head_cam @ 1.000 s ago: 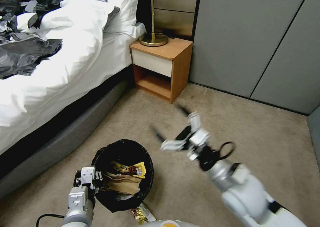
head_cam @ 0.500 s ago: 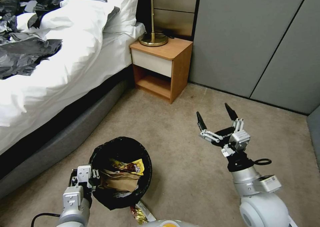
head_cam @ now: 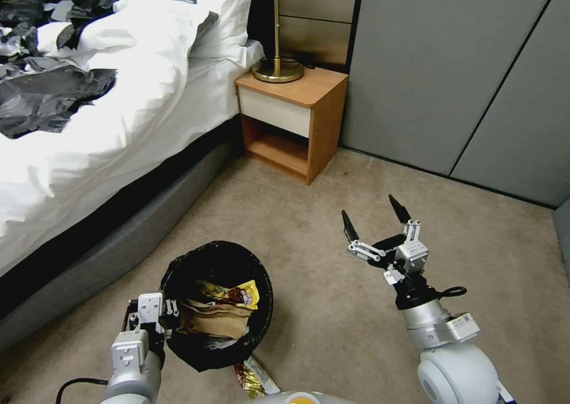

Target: Pick up the trash bin, then pick up the garbage from the floor and place it into the trash bin.

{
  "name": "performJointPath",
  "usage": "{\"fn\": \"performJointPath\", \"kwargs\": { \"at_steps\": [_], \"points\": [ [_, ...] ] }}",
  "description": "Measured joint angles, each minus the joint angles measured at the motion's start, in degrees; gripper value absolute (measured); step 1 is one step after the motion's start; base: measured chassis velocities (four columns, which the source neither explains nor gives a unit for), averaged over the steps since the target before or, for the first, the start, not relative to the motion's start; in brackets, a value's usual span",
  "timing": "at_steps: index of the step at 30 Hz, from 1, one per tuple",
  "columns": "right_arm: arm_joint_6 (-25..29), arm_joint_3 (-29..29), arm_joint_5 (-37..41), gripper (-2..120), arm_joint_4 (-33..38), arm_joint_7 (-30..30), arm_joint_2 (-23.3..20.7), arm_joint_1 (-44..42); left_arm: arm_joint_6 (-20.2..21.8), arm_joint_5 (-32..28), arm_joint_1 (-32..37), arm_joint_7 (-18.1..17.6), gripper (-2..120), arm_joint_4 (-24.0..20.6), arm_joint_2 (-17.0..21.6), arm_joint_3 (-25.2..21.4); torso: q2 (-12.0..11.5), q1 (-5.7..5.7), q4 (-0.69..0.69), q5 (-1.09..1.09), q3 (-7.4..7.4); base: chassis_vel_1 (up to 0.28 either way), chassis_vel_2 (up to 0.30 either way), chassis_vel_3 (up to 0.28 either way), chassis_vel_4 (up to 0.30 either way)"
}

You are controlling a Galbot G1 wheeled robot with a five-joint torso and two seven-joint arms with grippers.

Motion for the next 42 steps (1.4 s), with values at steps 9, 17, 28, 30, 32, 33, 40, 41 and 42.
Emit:
{"fn": "performJointPath", "kwargs": {
  "at_steps": [9,17,28,30,32,33,40,41,42],
  "points": [
    [0.6,-1.5,-0.8,100,-1.3,-0.4,-0.3,0.2,0.2,-0.1,0.0,0.0,0,-0.3,0.0,-0.5,0.0,0.0,0.0,0.0,0.0,0.079,0.07,0.073,0.071],
    [0.6,-2.3,-0.8,100,-1.9,-0.5,-0.1,1.2,0.2,-0.2,0.7,0.0,0,-1.3,-0.2,-1.6,0.0,0.0,0.0,0.0,0.0,0.104,0.112,0.106,0.103],
    [0.4,-2.2,-0.8,100,-1.9,-0.5,0.2,1.0,-0.4,-0.3,1.3,0.0,0,-1.6,-0.3,-1.9,0.0,0.0,0.0,0.0,0.0,0.132,0.126,0.128,0.134],
    [0.4,-2.1,-0.7,100,-1.9,-0.5,0.2,1.0,-0.5,-0.3,1.3,0.0,0,-1.7,-0.4,-1.8,0.0,0.0,0.0,0.0,0.0,0.119,0.119,0.125,0.133],
    [0.4,-2.0,-0.7,100,-1.9,-0.5,0.3,1.0,-0.5,-0.4,1.3,0.0,0,-1.7,-0.4,-1.8,0.0,0.0,0.0,0.0,0.0,0.122,0.113,0.14,0.122],
    [0.3,-1.9,-0.6,100,-2.0,-0.4,0.3,1.0,-0.6,-0.4,1.4,0.0,0,-1.7,-0.4,-1.8,0.0,0.0,0.01,0.0,0.0,0.126,0.104,0.147,0.111],
    [-0.2,-1.4,-0.2,100,-2.9,0.6,0.5,1.4,-1.0,-0.5,1.6,0.0,0,-1.7,-0.4,-1.9,0.0,0.0,-0.01,0.0,0.0,0.052,0.053,0.061,0.053],
    [-0.3,-1.3,-0.1,100,-3.0,0.6,0.5,1.3,-1.1,-0.5,1.6,0.0,0,-1.7,-0.4,-1.9,0.0,0.0,-0.02,0.0,0.0,0.0,0.0,0.0,0.0],
    [-0.3,-1.3,-0.1,100,-3.0,0.6,0.5,1.3,-1.1,-0.5,1.6,0.0,0,-1.7,-0.4,-1.9,0.0,0.0,-0.02,0.0,0.0,0.0,0.0,0.0,0.0]
  ]
}}
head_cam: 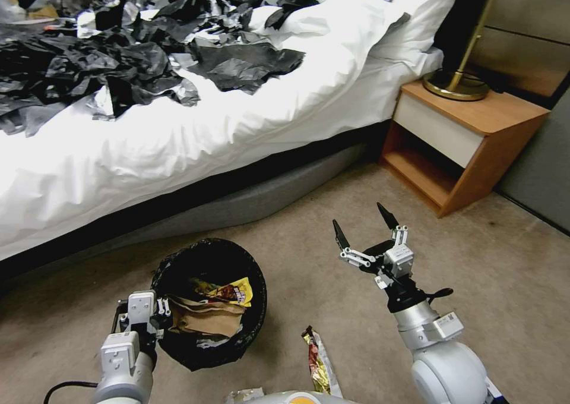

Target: Pick up the trash bin, then pick up the garbage from the floor and place it into the trash bin.

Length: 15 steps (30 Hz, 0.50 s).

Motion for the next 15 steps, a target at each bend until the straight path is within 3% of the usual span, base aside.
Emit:
{"fn": "performJointPath", "kwargs": {
  "at_steps": [8,15],
  "points": [
    [-0.1,0.3,0.1,100,0.1,0.0,0.1,-0.3,-0.1,0.0,0.0,0.0,0,0.0,0.1,0.1,0.0,0.0,0.02,0.0,0.0,0.027,-0.015,-0.015,0.02],
    [-0.1,0.7,0.2,100,0.1,-0.2,0.1,-0.4,-0.1,0.0,0.1,0.1,0,0.0,0.2,0.0,0.0,0.0,0.02,0.01,0.0,0.14,-0.123,-0.146,0.123]
  ]
}}
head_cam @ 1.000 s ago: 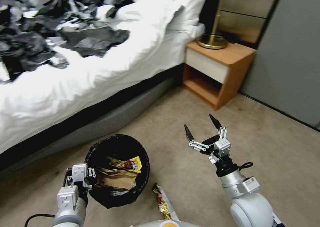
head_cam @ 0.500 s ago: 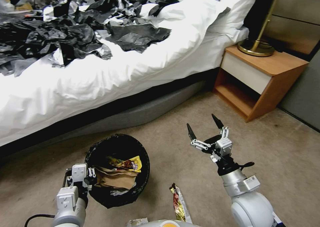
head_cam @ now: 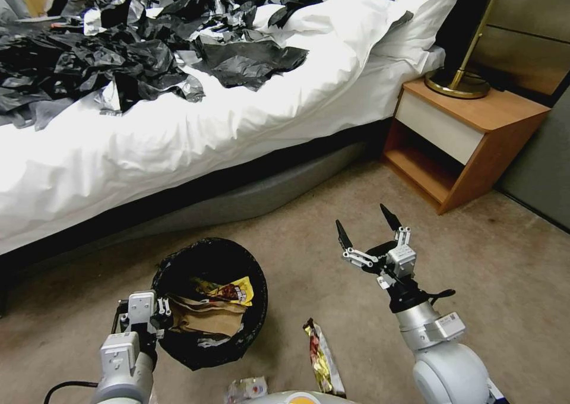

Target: Pick up the trash bin, then pick up the garbage from the floor and place it into the trash bin.

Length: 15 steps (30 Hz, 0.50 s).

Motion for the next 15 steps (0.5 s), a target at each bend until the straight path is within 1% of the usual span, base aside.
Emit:
{"fn": "performJointPath", "kwargs": {
  "at_steps": [2,3,6,9,10,11,13,15],
  "points": [
    [0.0,0.1,0.1,100,0.0,0.0,0.0,0.1,0.0,0.0,0.0,0.0,0,0.0,0.0,-0.1,0.0,0.0,0.0,0.0,0.0,0.204,-0.233,-0.201,0.198],
    [0.0,0.2,0.1,100,0.0,0.0,0.0,0.1,0.0,-0.1,0.0,0.1,0,0.0,0.0,-0.2,0.0,0.0,0.0,-0.04,-0.01,0.222,-0.228,-0.204,0.209],
    [0.3,0.3,0.2,100,-0.3,-0.2,0.1,0.4,0.0,-0.2,0.0,0.1,0,0.0,0.0,-0.3,0.0,0.0,0.01,0.0,0.0,0.237,-0.256,-0.249,0.23],
    [0.7,0.5,0.2,100,-0.5,-0.3,0.4,0.7,0.0,-0.2,0.0,0.1,0,0.0,0.0,-0.4,0.0,0.0,0.01,0.0,0.0,0.26,-0.241,-0.245,0.257],
    [0.7,0.5,0.2,100,-0.5,-0.4,0.4,0.7,0.0,-0.2,0.0,0.1,0,-0.1,0.0,-0.4,0.0,-0.01,-0.01,0.02,-0.01,0.208,-0.232,-0.24,0.188],
    [0.8,0.5,0.2,100,-0.5,-0.5,0.4,0.8,0.0,-0.3,-0.1,0.1,0,-0.1,0.0,-0.4,0.0,-0.01,0.0,-0.04,-0.02,0.131,-0.204,-0.205,0.188],
    [0.8,0.5,0.1,100,-0.5,-0.5,0.4,0.9,0.0,-0.3,-0.1,0.1,0,-0.1,0.0,-0.4,0.0,-0.02,0.0,-0.04,-0.02,0.131,-0.204,-0.205,0.161],
    [0.8,0.8,0.1,100,-0.5,-0.6,0.3,1.1,0.0,-0.3,-0.2,0.1,0,-0.1,0.0,-0.5,0.0,-0.01,0.01,-0.02,-0.02,0.111,-0.057,-0.101,0.122]
  ]
}}
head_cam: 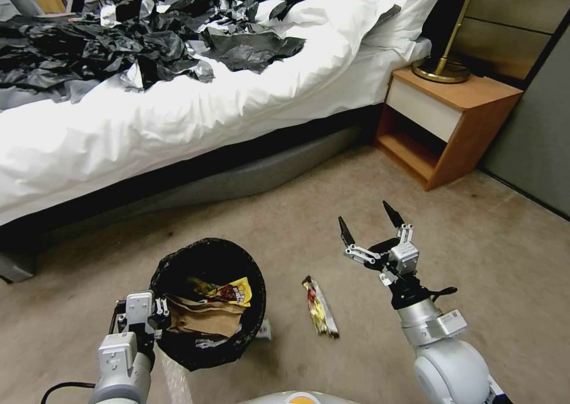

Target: Pick up the trash bin, then pick up the garbage from the floor and place it into the trash bin.

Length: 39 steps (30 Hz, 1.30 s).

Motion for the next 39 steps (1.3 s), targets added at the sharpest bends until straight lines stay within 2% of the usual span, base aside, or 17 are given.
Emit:
{"fn": "performJointPath", "kwargs": {
  "at_steps": [14,19,20,22,23,25,26,27,29,33,37,39],
  "points": [
    [-1.3,-0.4,-0.3,100,-2.4,-0.8,-1.7,2.7,0.3,-1.0,-0.2,0.0,0,-0.5,0.0,-1.2,0.0,0.01,-0.01,0.01,0.02,-0.013,0.016,0.014,-0.009],
    [-7.9,-4.4,2.5,100,-3.3,1.0,-5.3,6.0,0.4,-1.6,0.1,0.0,0,-1.0,0.0,-2.5,0.0,0.01,-0.01,0.01,0.02,0.0,0.0,0.0,0.0],
    [-7.9,-4.4,2.5,100,-3.3,1.0,-5.3,6.0,0.4,-1.6,0.1,0.0,0,-1.0,0.0,-2.5,0.0,0.01,-0.01,0.01,0.02,0.0,0.0,0.0,0.0],
    [-13.8,-8.6,5.6,100,-4.9,3.4,-8.0,8.8,0.4,-1.7,0.4,0.1,0,-1.2,-0.3,-2.8,0.0,0.01,0.01,0.0,0.02,0.0,0.0,0.0,0.0],
    [-13.8,-8.6,5.6,100,-4.9,3.4,-8.0,8.8,0.4,-1.7,0.4,0.1,0,-1.2,-0.3,-2.8,0.0,0.01,0.01,0.0,0.02,0.0,0.0,0.0,0.0],
    [-18.6,-12.0,9.4,100,-6.2,5.4,-9.7,10.3,0.3,-1.7,0.7,0.1,0,-1.4,-0.4,-2.9,0.0,0.01,-0.01,0.02,0.02,0.0,0.0,0.0,0.0],
    [-18.6,-12.0,9.4,100,-6.2,5.4,-9.7,10.3,0.3,-1.7,0.7,0.1,0,-1.4,-0.4,-2.9,0.0,0.01,-0.01,0.02,0.02,0.0,0.0,0.0,0.0],
    [-23.7,-15.8,13.0,100,-8.7,6.5,-11.1,12.6,0.3,-1.7,0.9,0.2,0,-1.6,-0.4,-3.0,0.0,0.01,-0.01,0.0,0.02,0.0,0.0,0.0,0.0],
    [-27.1,-19.4,15.2,100,-12.0,6.6,-11.6,15.4,0.3,-1.6,1.1,0.2,0,-1.9,-0.5,-3.1,0.0,0.01,-0.01,0.02,0.02,0.0,0.0,0.0,0.0],
    [-31.3,-23.4,17.3,100,-15.7,5.3,-11.2,18.3,0.3,-1.6,1.3,0.2,0,-2.3,-0.5,-3.2,0.0,0.01,-0.01,0.02,0.02,0.0,0.0,0.0,0.0],
    [-32.3,-25.6,17.1,100,-18.7,4.2,-10.7,20.1,0.3,-1.4,1.5,0.2,0,-2.4,-0.6,-3.3,0.0,0.01,-0.01,0.01,0.01,0.0,0.0,0.0,0.0],
    [-33.2,-27.4,16.3,100,-23.2,3.0,-10.1,22.1,0.2,-1.0,1.8,0.1,0,-2.6,-1.0,-3.2,0.0,0.01,0.0,0.01,0.01,0.0,0.0,0.0,0.0]
  ]
}}
